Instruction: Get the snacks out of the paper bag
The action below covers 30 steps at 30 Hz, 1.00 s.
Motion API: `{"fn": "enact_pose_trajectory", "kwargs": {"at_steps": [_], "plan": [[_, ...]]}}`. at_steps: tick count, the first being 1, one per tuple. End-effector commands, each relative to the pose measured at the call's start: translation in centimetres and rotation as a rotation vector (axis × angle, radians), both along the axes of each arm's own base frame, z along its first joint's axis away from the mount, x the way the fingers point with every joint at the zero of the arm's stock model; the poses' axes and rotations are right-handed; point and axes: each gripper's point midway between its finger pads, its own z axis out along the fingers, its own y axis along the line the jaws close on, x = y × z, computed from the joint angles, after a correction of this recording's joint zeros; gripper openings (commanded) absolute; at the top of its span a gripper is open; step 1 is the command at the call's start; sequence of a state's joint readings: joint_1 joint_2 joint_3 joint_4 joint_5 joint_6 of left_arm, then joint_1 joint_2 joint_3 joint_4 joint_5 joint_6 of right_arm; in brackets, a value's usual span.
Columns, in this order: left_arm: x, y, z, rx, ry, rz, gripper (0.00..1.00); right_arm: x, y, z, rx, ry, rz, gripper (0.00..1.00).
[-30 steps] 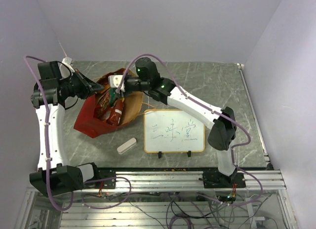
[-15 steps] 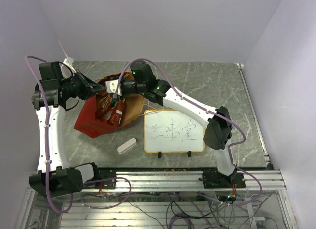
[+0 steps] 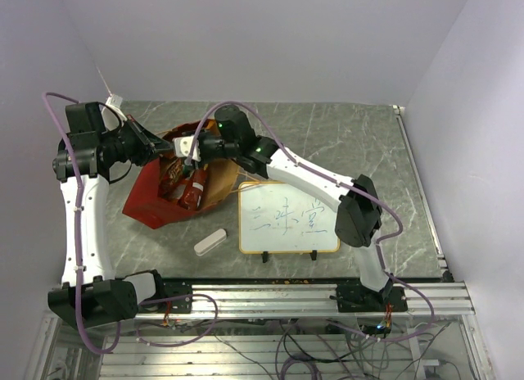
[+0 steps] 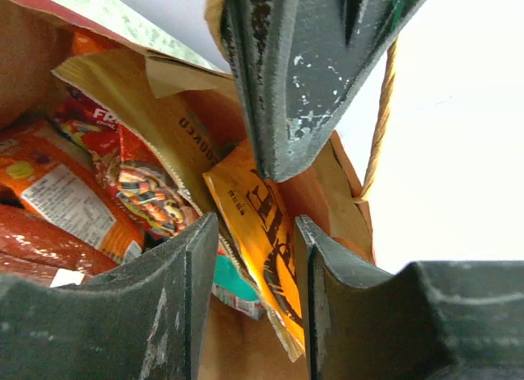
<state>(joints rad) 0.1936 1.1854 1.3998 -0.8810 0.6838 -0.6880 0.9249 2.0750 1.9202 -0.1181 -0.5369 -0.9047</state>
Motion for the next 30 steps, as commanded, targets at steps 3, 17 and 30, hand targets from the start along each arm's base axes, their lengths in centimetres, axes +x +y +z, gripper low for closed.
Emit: {"fn": "enact_pose_trajectory", "kwargs": {"at_steps": [3,17,30], "plan": [[-0.6,-0.5,1.5,0.010,-0.043,-0.024,0.07,1.5,1.1,0.3,0.034,-0.036,-0.031,0.41],[-1.0,-0.5,1.6,0.014,-0.047,-0.027,0.07,2.8,1.2,-0.2,0.027,-0.080,-0.068,0.43],[-1.2,-0.5,2.1,0.033,-0.060,-0.031,0.07,4.9,0.9,-3.2,-0.042,-0.130,-0.093,0.40]]}}
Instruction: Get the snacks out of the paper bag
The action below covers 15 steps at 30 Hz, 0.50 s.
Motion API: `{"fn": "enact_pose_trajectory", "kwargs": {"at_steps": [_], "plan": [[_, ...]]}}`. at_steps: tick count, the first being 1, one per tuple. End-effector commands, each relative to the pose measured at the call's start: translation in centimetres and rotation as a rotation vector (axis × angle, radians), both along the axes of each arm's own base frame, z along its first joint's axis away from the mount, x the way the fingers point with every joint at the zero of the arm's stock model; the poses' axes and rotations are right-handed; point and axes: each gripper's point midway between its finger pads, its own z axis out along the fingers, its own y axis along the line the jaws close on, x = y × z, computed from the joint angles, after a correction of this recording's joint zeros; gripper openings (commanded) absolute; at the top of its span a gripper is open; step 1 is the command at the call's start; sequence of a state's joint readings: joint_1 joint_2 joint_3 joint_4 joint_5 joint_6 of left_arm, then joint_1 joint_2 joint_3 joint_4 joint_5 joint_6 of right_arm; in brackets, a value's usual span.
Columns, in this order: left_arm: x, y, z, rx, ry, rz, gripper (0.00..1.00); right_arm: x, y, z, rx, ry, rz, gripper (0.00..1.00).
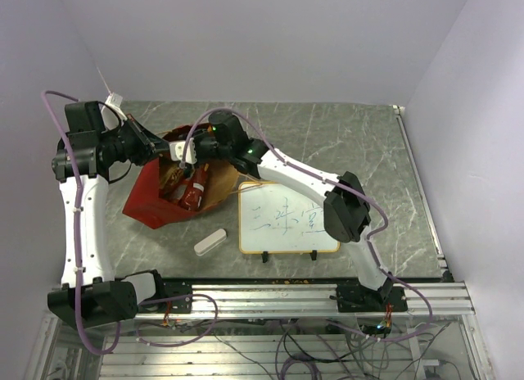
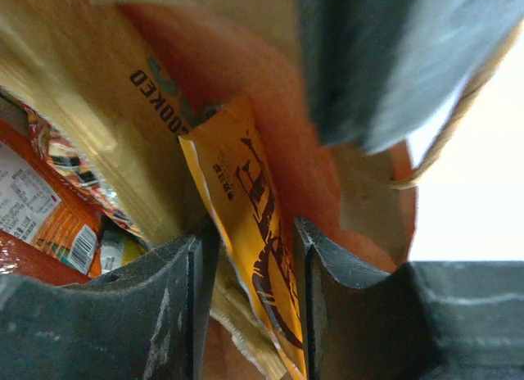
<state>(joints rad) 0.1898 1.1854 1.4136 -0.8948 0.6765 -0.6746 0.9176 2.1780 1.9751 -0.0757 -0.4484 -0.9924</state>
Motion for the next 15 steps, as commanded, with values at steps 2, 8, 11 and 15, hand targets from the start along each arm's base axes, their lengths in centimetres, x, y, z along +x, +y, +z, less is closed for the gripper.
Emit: {"fn": "enact_pose_trajectory", "kwargs": {"at_steps": [2,8,11,15], "plan": [[-1.1,-0.5,1.9,0.022,-0.054,-0.026,0.07,1.8,-0.3,-0.8,-0.006,-0.026,-0.030,0.40],[-1.1,-0.4,1.4,0.019,-0.039,-0.018,0.07,3.1,-0.4,-0.2,0.018,-0.053,-0.081,0.35],[-0.9,-0.5,1.2,0.003,-0.028,-0.020,0.07,3.6,-0.7,-0.6,0.011,-0.057,-0.102,0.31],[-0.6,-0.3,1.5,0.012,-0.036,-0.007,0.07,4.2,-1.0,-0.7,0.022,-0.044,-0.116,0.29]]}}
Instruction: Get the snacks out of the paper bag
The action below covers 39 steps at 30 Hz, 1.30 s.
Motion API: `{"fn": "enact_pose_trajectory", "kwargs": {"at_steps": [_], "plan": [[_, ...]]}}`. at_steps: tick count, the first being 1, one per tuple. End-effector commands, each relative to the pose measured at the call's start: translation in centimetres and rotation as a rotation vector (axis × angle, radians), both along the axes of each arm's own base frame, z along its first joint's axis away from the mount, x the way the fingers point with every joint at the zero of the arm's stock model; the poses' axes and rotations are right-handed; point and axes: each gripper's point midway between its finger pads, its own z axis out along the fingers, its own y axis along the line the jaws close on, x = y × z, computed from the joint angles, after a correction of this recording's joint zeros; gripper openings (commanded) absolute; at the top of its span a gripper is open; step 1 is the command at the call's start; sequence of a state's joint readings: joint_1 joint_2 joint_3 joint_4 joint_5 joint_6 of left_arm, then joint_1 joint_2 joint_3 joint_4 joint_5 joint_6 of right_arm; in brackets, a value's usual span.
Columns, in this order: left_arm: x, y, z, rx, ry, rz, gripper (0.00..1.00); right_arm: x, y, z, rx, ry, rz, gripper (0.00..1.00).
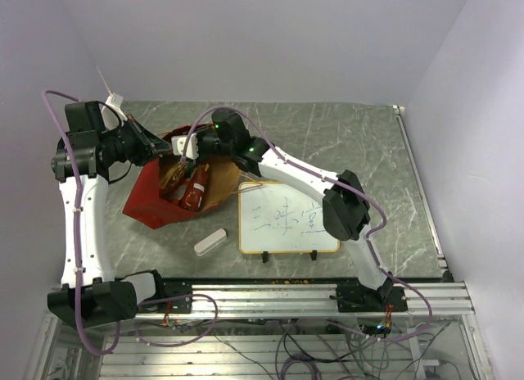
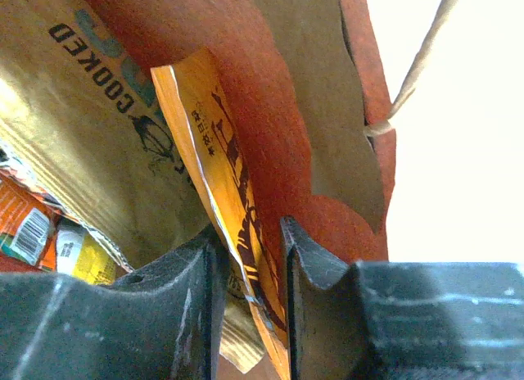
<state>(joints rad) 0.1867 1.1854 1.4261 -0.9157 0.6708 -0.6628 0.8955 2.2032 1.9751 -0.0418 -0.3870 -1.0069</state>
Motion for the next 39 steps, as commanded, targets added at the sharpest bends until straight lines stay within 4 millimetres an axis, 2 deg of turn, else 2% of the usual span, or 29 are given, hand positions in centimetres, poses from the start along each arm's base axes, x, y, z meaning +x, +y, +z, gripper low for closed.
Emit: {"fn": "enact_pose_trajectory", "kwargs": {"at_steps": [1,6,10,19,30,39], "plan": [[-0.4,-0.3,1.5,0.004,-0.040,-0.002,0.07,1.8,-0.3,0.3,0.037,-0.009,-0.037,0.29],[-0.3,-0.2,1.6,0.003,-0.047,0.004,0.07,2.1,-0.2,0.9,0.070,0.004,-0.029,0.23],[-0.2,-0.1,1.8,0.009,-0.048,0.006,0.07,1.7,-0.3,0.8,0.061,0.000,0.002,0.12],[0.0,0.0,1.8,0.020,-0.042,-0.004,0.07,1.5,0.1,1.4,0.092,0.015,0.011,0.00],[0.2,0.0,1.9,0.021,-0.048,-0.005,0.07,1.5,-0.1,2.9,0.119,0.008,0.005,0.00],[0.2,0.3,2.1,0.032,-0.054,0.013,0.07,1.2,-0.1,5.4,0.166,-0.001,0.012,0.00]]}}
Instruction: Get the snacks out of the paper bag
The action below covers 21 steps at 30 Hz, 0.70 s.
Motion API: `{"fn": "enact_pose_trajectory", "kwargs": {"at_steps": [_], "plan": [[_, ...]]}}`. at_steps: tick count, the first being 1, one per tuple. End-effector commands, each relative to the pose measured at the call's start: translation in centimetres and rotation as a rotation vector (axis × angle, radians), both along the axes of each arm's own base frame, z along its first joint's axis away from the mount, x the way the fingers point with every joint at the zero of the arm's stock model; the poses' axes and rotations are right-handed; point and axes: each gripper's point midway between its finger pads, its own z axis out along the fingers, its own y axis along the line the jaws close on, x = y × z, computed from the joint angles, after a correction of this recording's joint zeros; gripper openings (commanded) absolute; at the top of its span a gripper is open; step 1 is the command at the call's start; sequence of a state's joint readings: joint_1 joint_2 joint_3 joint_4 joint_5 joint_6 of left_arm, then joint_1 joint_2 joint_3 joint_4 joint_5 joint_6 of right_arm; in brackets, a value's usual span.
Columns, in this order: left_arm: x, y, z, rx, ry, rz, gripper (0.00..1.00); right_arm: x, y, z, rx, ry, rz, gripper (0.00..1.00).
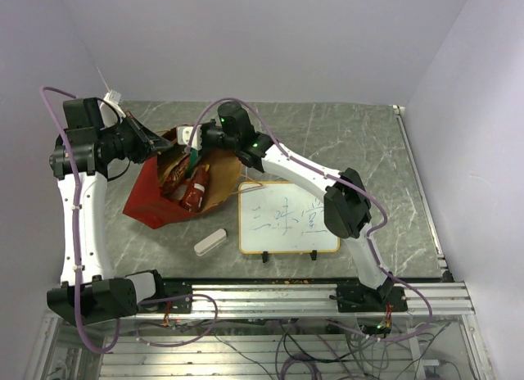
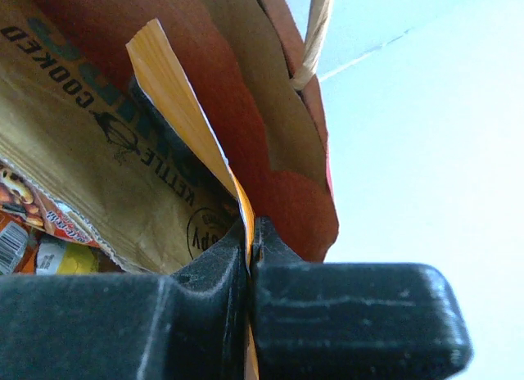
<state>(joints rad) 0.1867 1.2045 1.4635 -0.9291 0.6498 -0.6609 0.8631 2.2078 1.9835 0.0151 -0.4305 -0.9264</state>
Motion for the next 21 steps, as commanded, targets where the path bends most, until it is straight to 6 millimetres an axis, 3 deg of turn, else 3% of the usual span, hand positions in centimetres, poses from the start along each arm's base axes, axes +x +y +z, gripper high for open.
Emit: {"fn": "enact_pose_trajectory", "kwargs": {"at_steps": [1,9,21], "plan": [[-0.3,0.0,1.7,0.020,-0.051,-0.001,0.07,-0.1,0.4,4.4,0.095,-0.048,0.018,0.00],[-0.2,1.2,2.4,0.067,-0.050,0.053,0.07,-0.5,0.1,6.1,0.117,-0.049,0.022,0.00],[-0.4,4.7,2.2,0.171,0.034,0.232,0.07,-1.4,-0.2,10.1,0.216,-0.016,0.020,0.00]]}}
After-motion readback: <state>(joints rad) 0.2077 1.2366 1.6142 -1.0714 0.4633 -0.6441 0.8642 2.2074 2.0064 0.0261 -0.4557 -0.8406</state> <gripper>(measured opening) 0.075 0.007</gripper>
